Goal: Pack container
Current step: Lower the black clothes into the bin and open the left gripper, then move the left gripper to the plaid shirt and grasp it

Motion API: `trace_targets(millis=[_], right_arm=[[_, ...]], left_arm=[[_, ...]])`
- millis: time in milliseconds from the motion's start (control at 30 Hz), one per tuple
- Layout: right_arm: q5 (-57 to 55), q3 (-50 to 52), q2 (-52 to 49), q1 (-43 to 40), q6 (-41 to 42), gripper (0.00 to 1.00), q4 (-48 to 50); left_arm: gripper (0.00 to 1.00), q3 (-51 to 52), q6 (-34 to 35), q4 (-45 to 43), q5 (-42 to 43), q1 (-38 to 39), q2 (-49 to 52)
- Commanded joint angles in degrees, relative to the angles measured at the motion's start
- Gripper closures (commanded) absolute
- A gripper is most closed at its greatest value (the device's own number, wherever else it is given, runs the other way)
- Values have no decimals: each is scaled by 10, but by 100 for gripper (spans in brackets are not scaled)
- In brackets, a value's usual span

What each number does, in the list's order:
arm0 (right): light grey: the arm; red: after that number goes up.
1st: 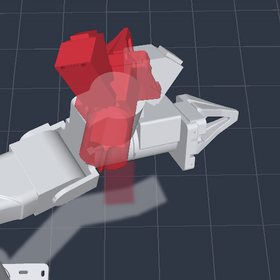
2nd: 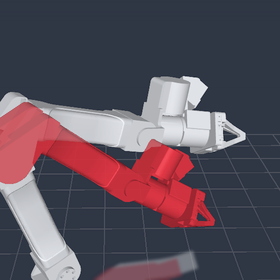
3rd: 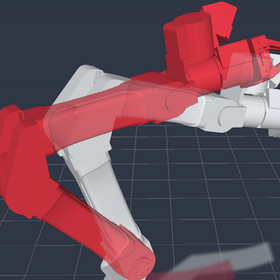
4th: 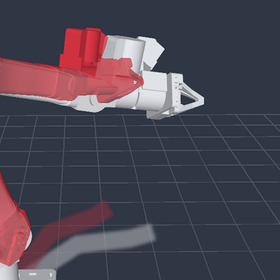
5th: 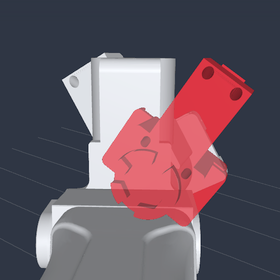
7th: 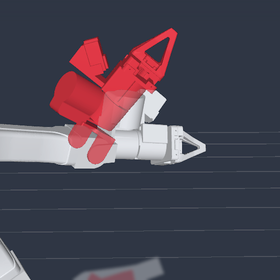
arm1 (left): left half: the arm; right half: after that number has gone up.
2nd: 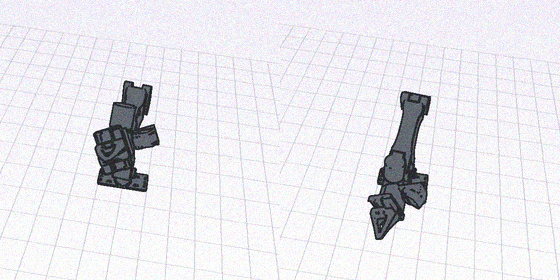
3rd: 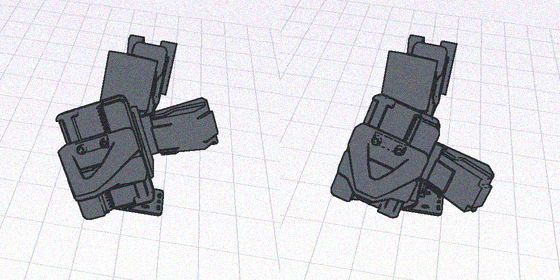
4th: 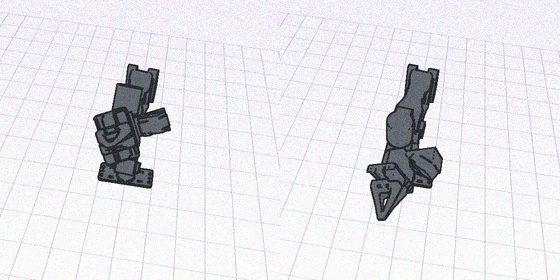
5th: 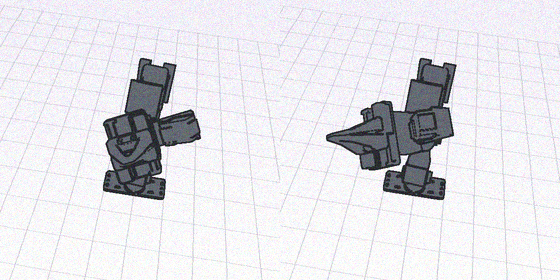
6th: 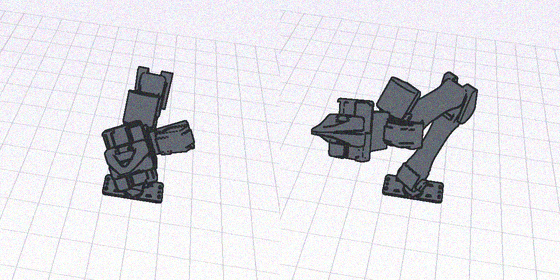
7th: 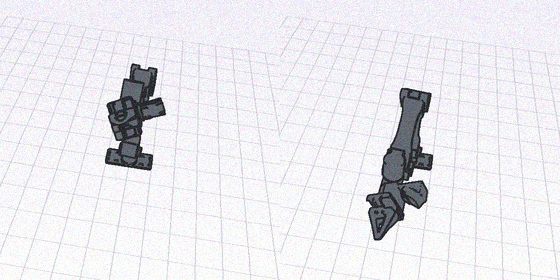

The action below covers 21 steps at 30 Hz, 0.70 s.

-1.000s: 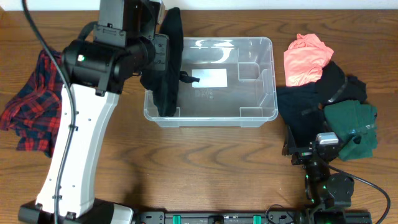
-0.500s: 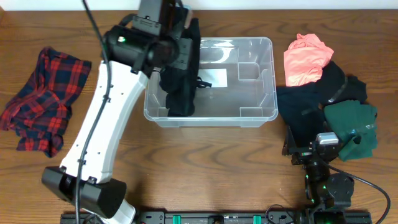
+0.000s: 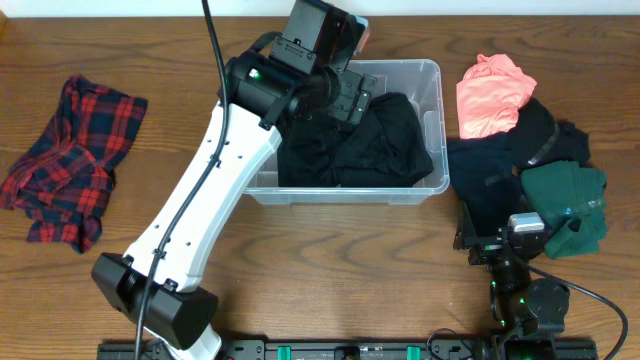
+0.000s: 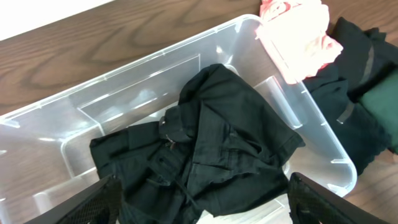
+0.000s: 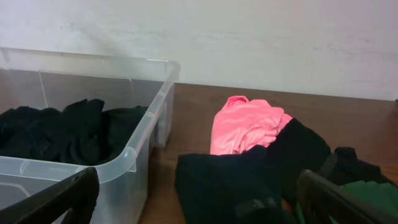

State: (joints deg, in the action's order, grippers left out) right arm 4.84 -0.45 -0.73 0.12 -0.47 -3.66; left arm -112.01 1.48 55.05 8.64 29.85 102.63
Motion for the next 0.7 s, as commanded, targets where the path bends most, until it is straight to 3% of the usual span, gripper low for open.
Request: trace_targets(millis=[0,333,667], right_arm=[[-3,1,2,-4,4,1,-2],[-3,1,2,-4,4,1,-2],[-3,1,2,-4,4,1,-2]], left_arm=[[14,-19,-5,5,-3,-18,-12],[14,-19,-5,21,-3,-119,-61],[14,-19,-5,94,-48,-300,-113]])
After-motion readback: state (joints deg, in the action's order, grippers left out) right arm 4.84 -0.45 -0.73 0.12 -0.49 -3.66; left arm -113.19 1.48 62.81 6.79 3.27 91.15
